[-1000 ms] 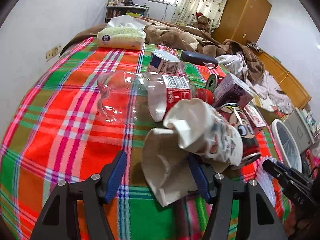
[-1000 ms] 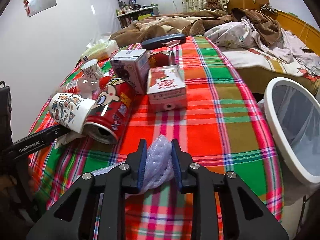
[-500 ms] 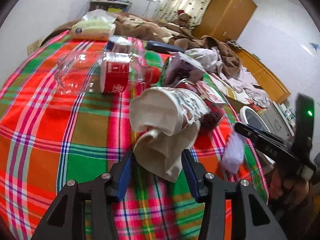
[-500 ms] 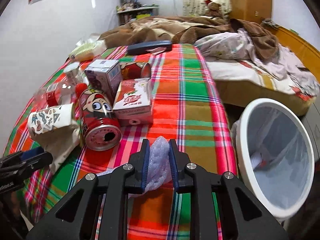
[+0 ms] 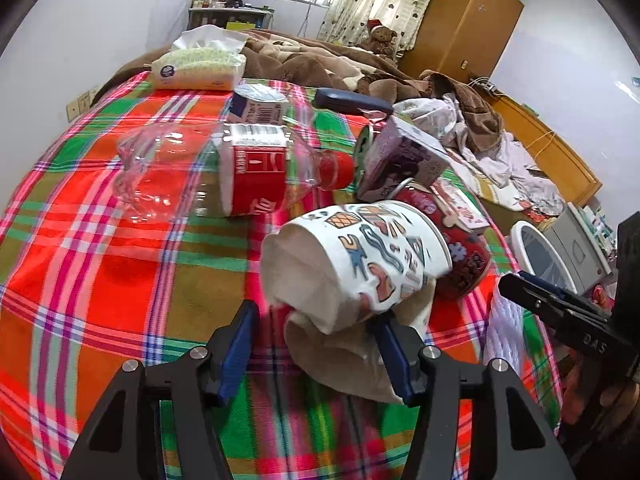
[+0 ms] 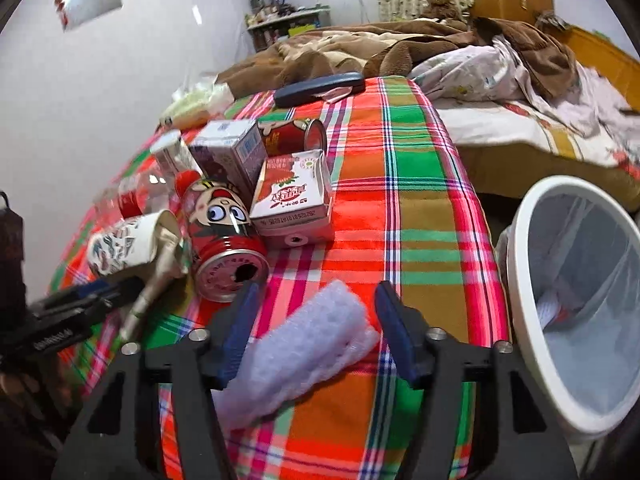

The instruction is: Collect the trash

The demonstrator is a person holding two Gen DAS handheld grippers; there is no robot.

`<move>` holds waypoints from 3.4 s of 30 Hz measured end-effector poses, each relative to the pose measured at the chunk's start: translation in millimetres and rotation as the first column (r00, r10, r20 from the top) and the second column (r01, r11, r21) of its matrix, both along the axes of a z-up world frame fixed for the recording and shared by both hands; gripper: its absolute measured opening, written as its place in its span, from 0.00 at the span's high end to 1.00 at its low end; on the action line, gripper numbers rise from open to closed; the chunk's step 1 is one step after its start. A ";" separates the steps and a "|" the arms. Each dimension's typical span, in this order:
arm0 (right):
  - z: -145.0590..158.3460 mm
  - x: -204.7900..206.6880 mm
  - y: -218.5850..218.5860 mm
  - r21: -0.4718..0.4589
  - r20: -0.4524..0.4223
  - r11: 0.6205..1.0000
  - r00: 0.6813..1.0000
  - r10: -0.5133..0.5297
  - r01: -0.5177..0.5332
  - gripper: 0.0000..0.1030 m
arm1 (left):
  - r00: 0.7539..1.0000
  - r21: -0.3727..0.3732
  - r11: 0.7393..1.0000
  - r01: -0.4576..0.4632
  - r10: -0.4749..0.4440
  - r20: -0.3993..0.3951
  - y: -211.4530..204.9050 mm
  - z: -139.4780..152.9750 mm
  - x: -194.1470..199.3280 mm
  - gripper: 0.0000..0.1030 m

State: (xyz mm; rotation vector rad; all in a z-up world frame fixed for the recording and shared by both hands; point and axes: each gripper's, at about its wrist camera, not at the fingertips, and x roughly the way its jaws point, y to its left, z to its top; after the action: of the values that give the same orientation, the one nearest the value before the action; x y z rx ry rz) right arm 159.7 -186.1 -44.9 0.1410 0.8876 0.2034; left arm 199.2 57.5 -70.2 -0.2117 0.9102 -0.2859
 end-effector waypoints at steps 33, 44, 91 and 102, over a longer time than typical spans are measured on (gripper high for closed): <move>7.1 -33.4 11.2 0.026 0.054 0.998 0.997 -0.055 0.054 0.80 | 0.998 -0.205 0.978 -0.048 0.052 0.017 -4.3 26.7 -54.8 0.70; 24.0 -43.2 -6.4 0.040 0.116 0.997 0.991 -0.068 0.064 0.80 | 0.996 -0.127 0.992 -0.026 0.037 0.085 -31.1 52.3 -67.8 0.70; 15.5 -37.0 -183.3 -0.050 0.108 0.945 0.942 -0.318 0.324 0.79 | 0.940 0.019 0.946 0.324 -0.324 0.109 -285.5 62.8 -10.5 0.70; 0.3 -33.6 -197.5 -0.106 0.056 0.939 0.945 -0.324 0.328 0.73 | 0.926 0.045 0.928 0.371 -0.373 0.060 -316.2 41.6 2.3 0.65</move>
State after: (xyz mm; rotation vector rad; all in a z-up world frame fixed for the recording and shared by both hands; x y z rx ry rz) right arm 126.0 -383.6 -44.6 0.1745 0.8226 -0.1544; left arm 201.5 -258.7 -28.6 0.0044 0.8841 -0.6271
